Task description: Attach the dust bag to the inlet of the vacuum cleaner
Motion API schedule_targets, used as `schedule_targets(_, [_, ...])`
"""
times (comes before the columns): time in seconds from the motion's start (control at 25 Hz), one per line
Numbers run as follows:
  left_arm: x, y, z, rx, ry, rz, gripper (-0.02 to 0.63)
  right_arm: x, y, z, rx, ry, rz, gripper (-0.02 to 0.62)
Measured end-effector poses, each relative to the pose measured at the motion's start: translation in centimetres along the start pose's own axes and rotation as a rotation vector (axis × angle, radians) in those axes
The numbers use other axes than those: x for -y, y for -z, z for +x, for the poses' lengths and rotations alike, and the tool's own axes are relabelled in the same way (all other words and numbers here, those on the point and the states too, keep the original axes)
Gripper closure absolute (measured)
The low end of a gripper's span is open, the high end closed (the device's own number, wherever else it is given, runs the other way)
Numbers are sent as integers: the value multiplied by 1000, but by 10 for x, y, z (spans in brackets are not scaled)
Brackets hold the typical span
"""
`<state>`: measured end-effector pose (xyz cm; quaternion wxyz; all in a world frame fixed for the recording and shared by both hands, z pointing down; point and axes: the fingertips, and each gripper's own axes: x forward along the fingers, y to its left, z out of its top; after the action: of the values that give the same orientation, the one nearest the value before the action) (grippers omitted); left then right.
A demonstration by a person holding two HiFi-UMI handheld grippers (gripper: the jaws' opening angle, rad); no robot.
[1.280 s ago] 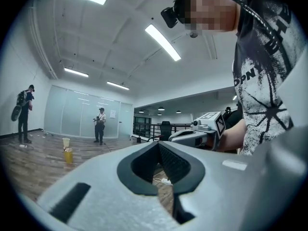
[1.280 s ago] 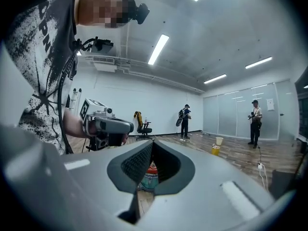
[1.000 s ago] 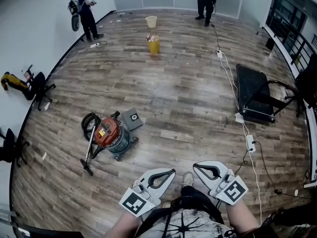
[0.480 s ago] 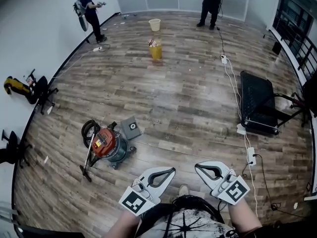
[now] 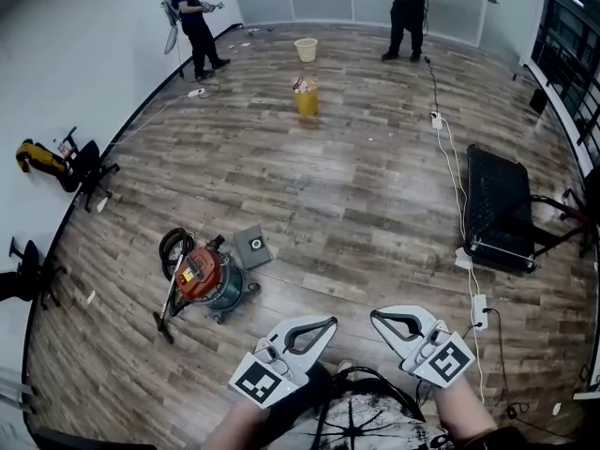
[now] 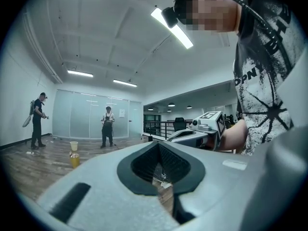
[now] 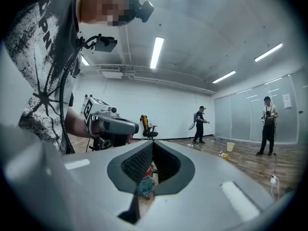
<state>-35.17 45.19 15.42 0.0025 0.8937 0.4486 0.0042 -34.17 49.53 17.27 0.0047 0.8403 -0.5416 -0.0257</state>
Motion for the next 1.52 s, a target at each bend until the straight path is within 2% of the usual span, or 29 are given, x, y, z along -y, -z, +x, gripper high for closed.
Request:
schedule_targets(0.12, [-16,-3,2,22,-17,-70,607,6,-2,14,19,-26,11,591])
schedule_targets(0.24, [-37,-6,3,35,-28,-85,607,18,-5,28,30,-34,14,591])
schedule_targets(0.4, [-71,16,5,-61,-9,-101,607,45,-11,50,50,-15,-6,591])
schedule_targets(0.48, [-93,16,13,-72,-4,-99,607,62,-13,63,57,-10,-12,591])
schedule_targets(0.68, [-156,-1,35,-32,10,-74,607,99,-15,113,56,-33,-32,591])
schedule_targets(0.84, [-198,-19,52,49,51,-34,607,126,-19,156,67,-25,-25,591])
schedule_targets(1.28, [-318,-4,63,39,60,-11,607,200,1,249,42,14,-30,591])
schedule_targets(1.52, [-352,9,70,22,58,-43,607,224,3,275,19,31,-23,591])
